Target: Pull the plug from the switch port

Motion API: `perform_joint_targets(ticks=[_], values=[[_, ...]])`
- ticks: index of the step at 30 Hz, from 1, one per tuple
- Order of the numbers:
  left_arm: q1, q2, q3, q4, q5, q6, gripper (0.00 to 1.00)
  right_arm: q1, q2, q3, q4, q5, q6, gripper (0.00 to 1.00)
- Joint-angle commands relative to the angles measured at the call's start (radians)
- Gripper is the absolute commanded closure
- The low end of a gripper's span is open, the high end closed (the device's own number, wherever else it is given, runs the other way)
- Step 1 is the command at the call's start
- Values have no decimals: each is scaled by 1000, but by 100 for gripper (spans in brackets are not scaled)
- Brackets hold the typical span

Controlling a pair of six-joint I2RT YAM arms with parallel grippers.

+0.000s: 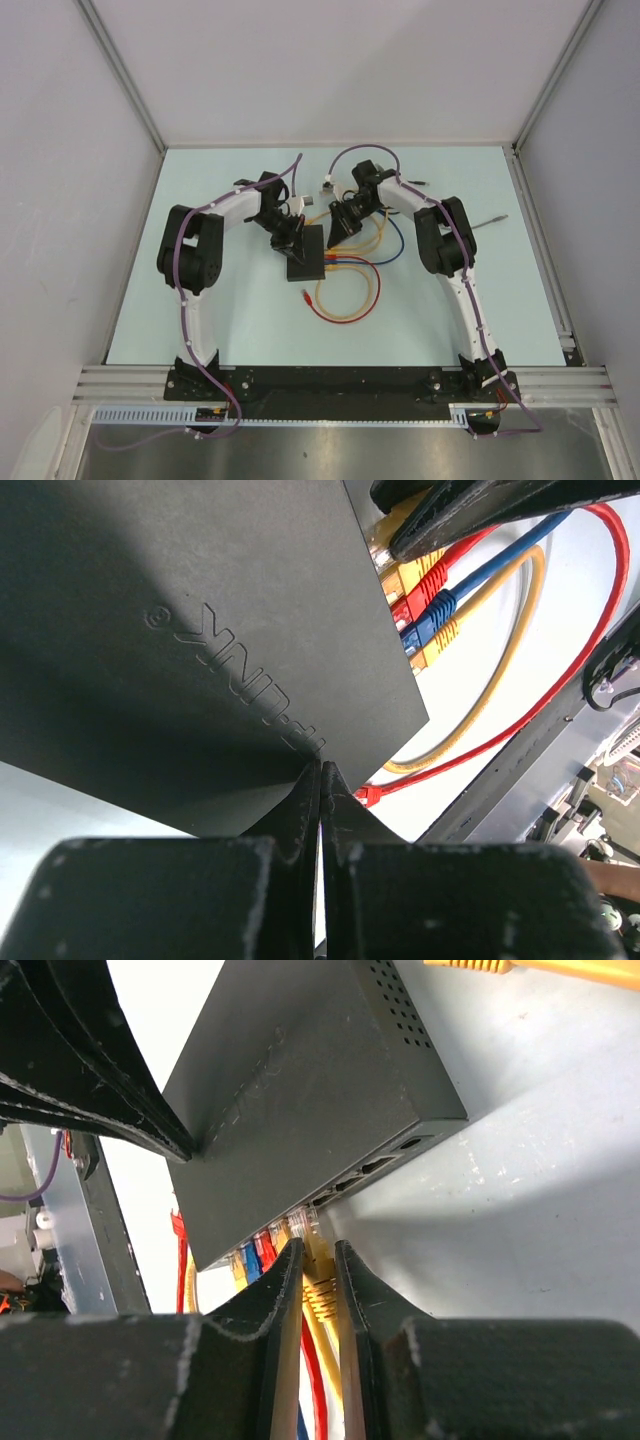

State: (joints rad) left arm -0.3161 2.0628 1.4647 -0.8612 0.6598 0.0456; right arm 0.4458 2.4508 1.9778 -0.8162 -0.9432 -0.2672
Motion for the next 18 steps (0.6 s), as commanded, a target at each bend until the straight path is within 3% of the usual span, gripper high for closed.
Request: perform_joint_targets(ticks=[1,11,18], values=[[-21,31,-24,33,-129,54,100,2,-6,-43,20,93,-63,100],[-23,34,-21,33,-129,54,100,-18,-12,45,19,113,-52,100],[-24,42,-20,34,-117,50,100,-19,-99,157,5,107,-86,100]])
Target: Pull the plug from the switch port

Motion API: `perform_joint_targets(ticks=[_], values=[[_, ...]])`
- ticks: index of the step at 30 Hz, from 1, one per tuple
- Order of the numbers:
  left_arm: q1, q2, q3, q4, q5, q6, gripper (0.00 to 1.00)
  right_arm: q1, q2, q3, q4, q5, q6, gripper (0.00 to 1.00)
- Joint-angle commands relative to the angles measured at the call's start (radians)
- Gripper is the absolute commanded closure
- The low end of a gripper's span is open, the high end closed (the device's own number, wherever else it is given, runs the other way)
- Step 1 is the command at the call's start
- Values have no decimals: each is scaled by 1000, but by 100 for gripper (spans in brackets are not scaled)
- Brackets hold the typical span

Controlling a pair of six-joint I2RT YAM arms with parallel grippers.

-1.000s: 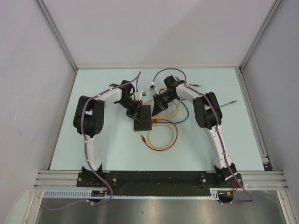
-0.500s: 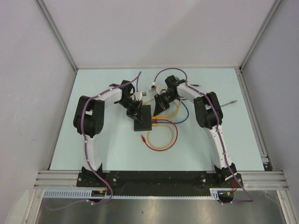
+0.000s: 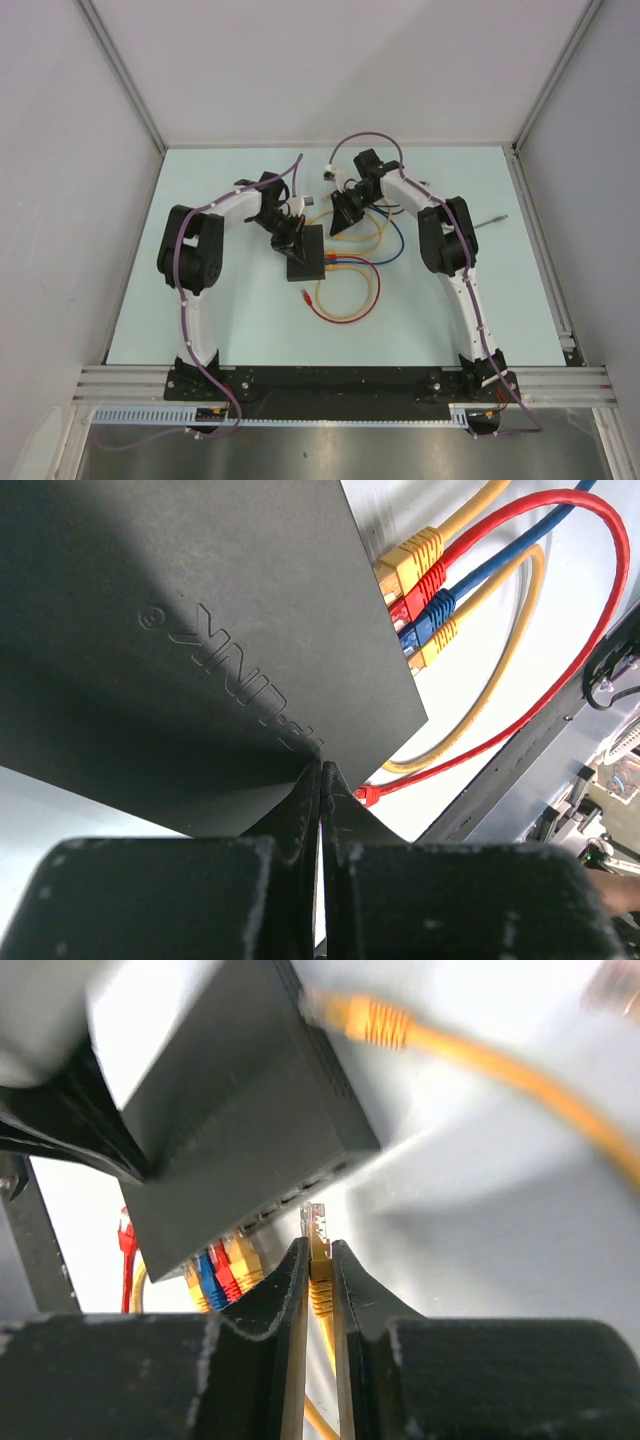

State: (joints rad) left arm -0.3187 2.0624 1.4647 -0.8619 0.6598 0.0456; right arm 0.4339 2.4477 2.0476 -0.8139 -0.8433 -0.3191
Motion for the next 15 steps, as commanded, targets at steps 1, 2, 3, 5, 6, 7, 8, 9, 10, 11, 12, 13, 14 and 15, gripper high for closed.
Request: perform_joint_targets(ticks=[1,2,3,5,6,7,8,9,10,11,12,13,14,15], values=[[-22,44,-17,35,-115,46,100,-12,-107,94,2,7,-37,100],[-23,47,-12,34,-112,46,100,-15,-133,97,-2,7,-40,100],[-23,48,-10,32,-108,43,100,-15,-144,97,-4,12,-44,100],[-25,50,-4,31,-103,42,100,-23,-170,94,-17,24,-70,100],[-25,53,-3,32,-103,42,100,-26,-190,88,-25,50,-87,100],[-26,54,-1,31,-101,40,100,-29,-202,83,-40,71,-107,100],[-26,56,0,31,-98,39,100,-40,-211,79,-47,91,-142,100],[-28,57,0,31,-98,39,100,-46,-229,74,-53,123,-161,100],[-28,59,2,31,-95,37,100,-58,-236,66,-60,134,-175,100],[-28,58,2,32,-94,37,100,-84,-240,65,-64,142,-185,100],[-29,61,3,29,-92,36,100,-101,-246,62,-64,147,-186,100],[-29,61,5,27,-85,30,100,-115,-250,62,-70,150,-187,100],[-29,59,6,26,-78,27,100,-145,-251,59,-71,154,-201,100],[-29,59,8,26,-74,25,100,-158,-251,57,-74,176,-212,100]])
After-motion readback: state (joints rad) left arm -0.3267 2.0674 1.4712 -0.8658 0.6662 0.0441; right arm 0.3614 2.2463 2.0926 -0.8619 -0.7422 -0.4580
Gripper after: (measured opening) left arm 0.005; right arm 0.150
